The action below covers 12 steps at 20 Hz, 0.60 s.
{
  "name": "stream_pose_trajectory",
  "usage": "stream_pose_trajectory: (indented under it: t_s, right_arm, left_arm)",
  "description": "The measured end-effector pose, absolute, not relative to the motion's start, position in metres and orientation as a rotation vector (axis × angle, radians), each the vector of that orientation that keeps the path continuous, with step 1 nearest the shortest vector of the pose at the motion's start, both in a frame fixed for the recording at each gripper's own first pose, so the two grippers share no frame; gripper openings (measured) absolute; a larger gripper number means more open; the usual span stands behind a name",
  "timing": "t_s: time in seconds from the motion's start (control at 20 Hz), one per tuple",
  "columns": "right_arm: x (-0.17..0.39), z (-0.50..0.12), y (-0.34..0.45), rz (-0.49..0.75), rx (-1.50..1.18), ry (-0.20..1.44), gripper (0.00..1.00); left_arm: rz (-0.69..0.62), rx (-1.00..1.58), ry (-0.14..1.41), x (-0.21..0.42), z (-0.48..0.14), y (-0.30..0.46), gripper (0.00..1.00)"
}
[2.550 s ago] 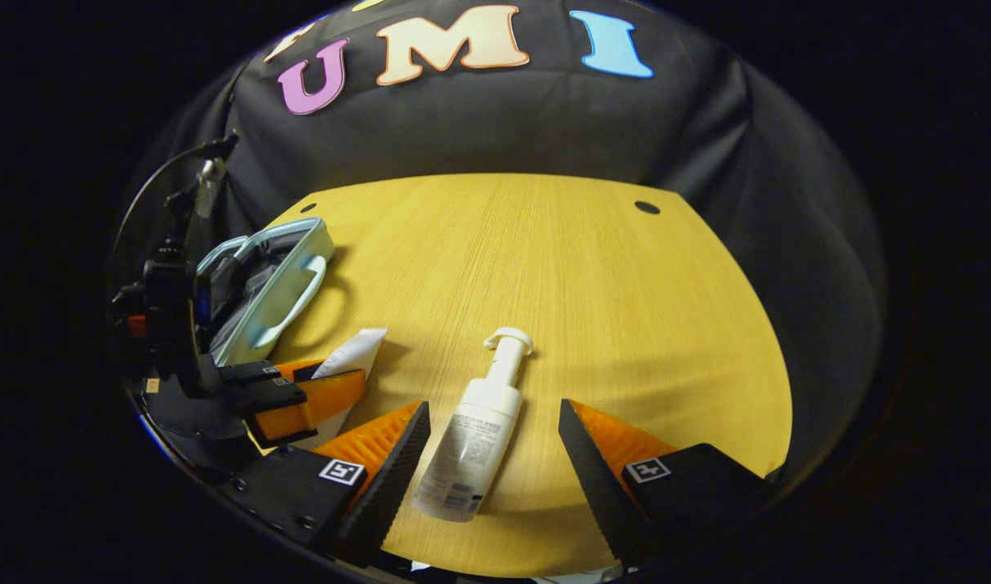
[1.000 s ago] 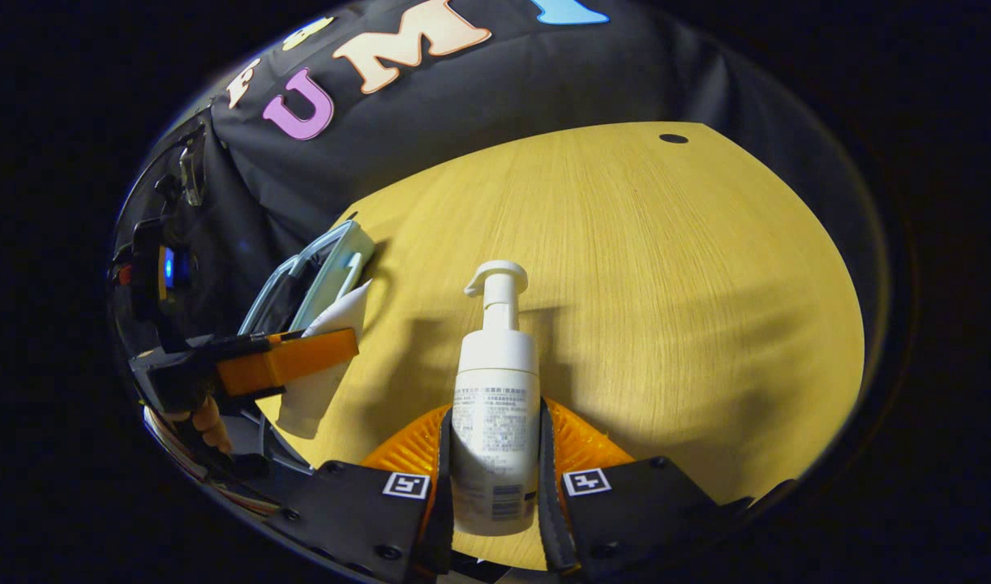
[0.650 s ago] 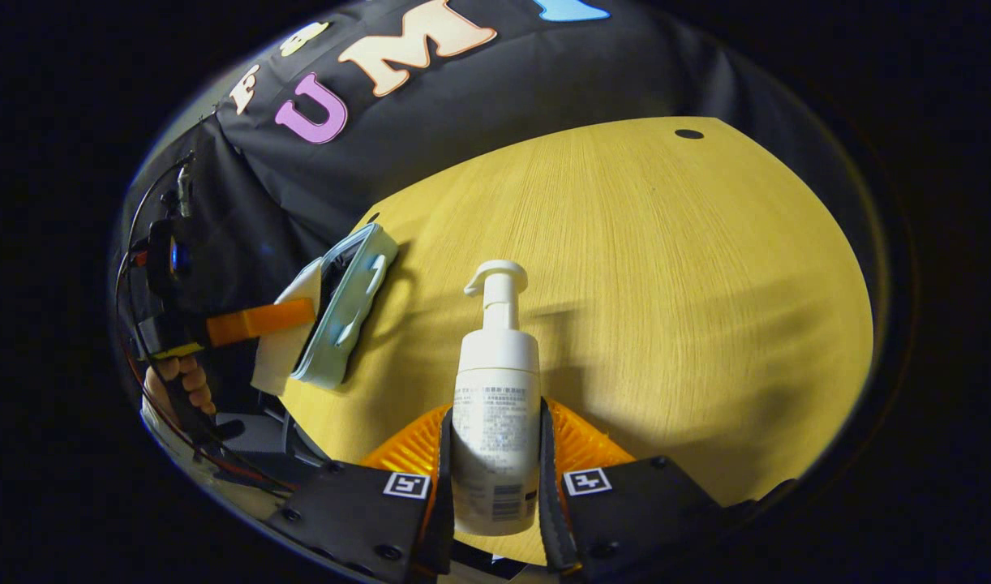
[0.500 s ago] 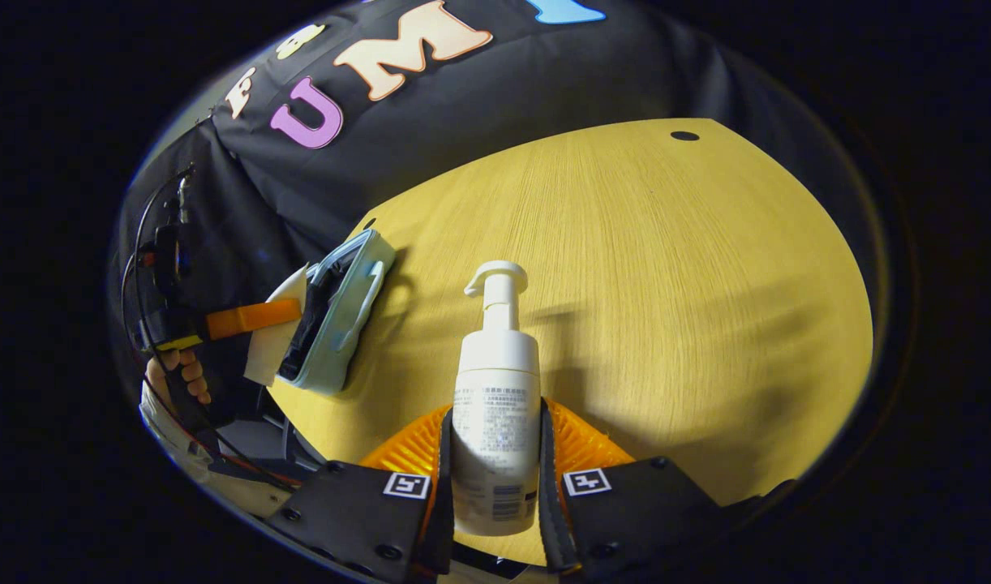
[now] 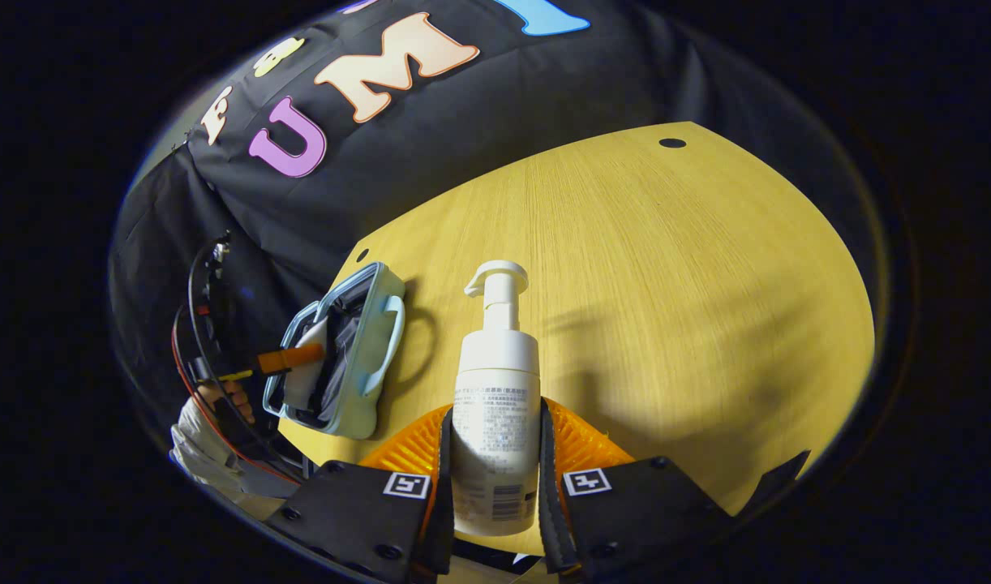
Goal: First open the suitcase, pack the skin care products into it, and then close the suitcase.
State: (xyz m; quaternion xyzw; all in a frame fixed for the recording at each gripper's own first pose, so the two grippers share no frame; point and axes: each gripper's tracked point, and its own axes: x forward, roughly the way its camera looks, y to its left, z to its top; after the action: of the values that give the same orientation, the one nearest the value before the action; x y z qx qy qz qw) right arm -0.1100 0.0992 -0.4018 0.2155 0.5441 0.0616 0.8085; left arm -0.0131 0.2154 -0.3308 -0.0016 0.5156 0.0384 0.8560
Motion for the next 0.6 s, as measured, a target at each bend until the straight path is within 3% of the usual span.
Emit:
stream_pose_trajectory:
  t_s: [0.5,0.6]
  right_arm:
    - [-0.090,-0.387,0.173,0.122,0.484,1.148,0.44]
    - [-0.083,-0.385,0.191,0.135,0.488,1.144,0.45]
  left_arm:
    - [0.043,-0.065,1.177,-0.030,-0.383,0.247,0.06]
    - [0.013,-0.071,1.120,-0.023,-0.379,0.245,0.11]
